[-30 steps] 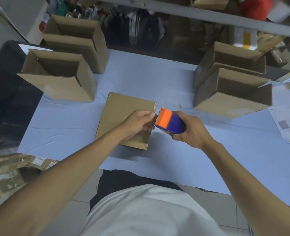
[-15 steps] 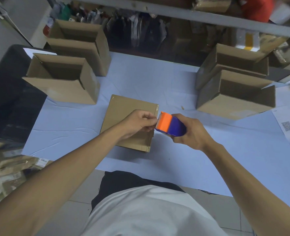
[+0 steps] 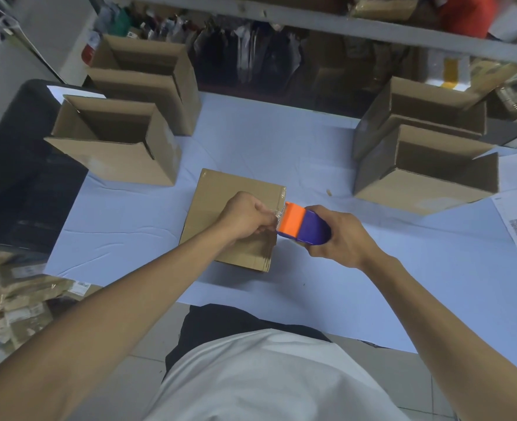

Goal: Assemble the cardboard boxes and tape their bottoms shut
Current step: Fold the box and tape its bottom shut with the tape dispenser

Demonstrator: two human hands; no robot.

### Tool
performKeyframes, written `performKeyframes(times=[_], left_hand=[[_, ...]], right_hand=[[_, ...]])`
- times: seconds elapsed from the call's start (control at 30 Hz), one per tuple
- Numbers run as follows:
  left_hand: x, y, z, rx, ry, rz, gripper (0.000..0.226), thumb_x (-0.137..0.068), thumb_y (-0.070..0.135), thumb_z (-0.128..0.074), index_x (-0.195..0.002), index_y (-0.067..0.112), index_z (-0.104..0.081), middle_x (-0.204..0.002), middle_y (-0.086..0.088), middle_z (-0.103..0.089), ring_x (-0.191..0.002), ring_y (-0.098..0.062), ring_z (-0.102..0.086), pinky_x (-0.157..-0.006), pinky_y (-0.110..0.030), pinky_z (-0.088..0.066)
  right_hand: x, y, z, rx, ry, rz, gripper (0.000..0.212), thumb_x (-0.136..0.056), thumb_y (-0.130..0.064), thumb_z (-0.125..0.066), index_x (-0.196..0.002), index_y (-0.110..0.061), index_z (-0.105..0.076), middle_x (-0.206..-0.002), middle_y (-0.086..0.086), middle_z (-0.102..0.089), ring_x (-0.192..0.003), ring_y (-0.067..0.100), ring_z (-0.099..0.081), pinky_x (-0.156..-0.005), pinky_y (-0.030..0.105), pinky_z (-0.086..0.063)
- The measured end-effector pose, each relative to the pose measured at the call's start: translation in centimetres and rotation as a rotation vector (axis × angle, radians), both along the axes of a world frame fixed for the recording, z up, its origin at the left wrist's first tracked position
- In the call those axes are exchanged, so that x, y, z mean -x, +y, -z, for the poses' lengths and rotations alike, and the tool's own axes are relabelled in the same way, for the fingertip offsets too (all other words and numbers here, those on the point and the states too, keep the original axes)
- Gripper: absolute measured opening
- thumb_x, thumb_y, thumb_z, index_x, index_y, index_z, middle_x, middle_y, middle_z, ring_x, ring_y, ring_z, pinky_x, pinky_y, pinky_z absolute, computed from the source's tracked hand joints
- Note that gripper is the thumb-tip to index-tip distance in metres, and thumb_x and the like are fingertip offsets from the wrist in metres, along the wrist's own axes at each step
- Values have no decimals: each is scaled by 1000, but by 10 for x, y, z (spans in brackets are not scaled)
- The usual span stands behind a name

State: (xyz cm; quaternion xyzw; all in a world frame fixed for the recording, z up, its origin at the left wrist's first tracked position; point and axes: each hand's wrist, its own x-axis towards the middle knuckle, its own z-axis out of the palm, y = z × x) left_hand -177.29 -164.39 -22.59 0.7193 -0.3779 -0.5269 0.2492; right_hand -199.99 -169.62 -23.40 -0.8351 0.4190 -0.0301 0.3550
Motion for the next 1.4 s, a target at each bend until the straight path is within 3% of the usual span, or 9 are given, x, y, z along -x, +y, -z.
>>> performKeyframes(times=[0.43,0.6,0.73,0.87,0.97,1.07,1.23,1.33,1.4], left_hand=[[-17,4,1,-135,-320,67,12,-72,9,-76,-61,11,-72,-61,-3,-71,-50,-12,-60,-66,-29,-54],[-16,-4,1,-188,-637,238,19,-66,29,-79,-64,14,-68,-65,2,-68,-67,-17,-64,-68,-30,-54],[-17,-13,-4,-196,-959,451,47,-63,53,-80,-71,21,-47,-72,4,-46,-75,-22,-48,-65,-30,-37],[-14,-10,2,219,-679,843,15,-78,10,-62,-87,18,-53,-89,2,-51,-80,-22,-45,-64,-31,-36],[-16,-7,9,335,-556,1033,37,-81,1,-53,-108,25,-61,-91,2,-38,-89,-18,-38,-66,-27,-28],[-11,-9,15,300,-589,1071,27,-85,11,-56,-104,26,-67,-93,1,-36,-93,-19,-35,-71,-28,-29],[-1,0,22,227,-563,955,25,-86,15,-59,-91,35,-72,-92,5,-32,-91,-16,-29,-78,-29,-25],[3,12,25,273,-537,664,15,-81,26,-66,-95,31,-62,-92,9,-39,-97,-20,-40,-83,-29,-31],[11,22,32,278,-766,564,42,-72,48,-73,-98,24,-51,-96,6,-46,-97,-23,-45,-77,-31,-31]], right_hand=[[39,-1,5,10,358,-30,54,-65,-49,-74,-112,-38,-51,-83,-17,-58,-74,14,-56,-55,24,-37],[28,0,15,-21,414,-38,51,-65,-43,-74,-110,-35,-51,-83,-14,-58,-75,16,-56,-56,24,-38],[13,4,22,-27,464,-58,48,-65,-42,-73,-106,-31,-50,-89,-6,-62,-78,20,-58,-62,29,-47],[-4,6,25,-29,522,-84,49,-66,-45,-73,-105,-30,-48,-90,-4,-61,-78,21,-58,-60,28,-45],[-26,8,26,-64,605,-40,43,-62,-50,-70,-94,-26,-53,-80,-5,-57,-67,18,-56,-54,26,-38],[-36,10,30,-52,732,-63,46,-64,-55,-70,-95,-24,-57,-79,-2,-55,-68,20,-56,-55,27,-38],[-14,15,34,88,593,230,59,-71,-75,-62,-95,-22,-49,-71,-4,-49,-62,22,-49,-48,27,-29],[-8,27,47,238,471,273,48,-92,-48,-57,-125,-18,-42,-94,8,-59,-76,30,-56,-55,32,-41],[-10,34,54,143,367,268,48,-95,-18,-52,-139,-20,-33,-116,14,-55,-95,33,-55,-66,40,-51]])
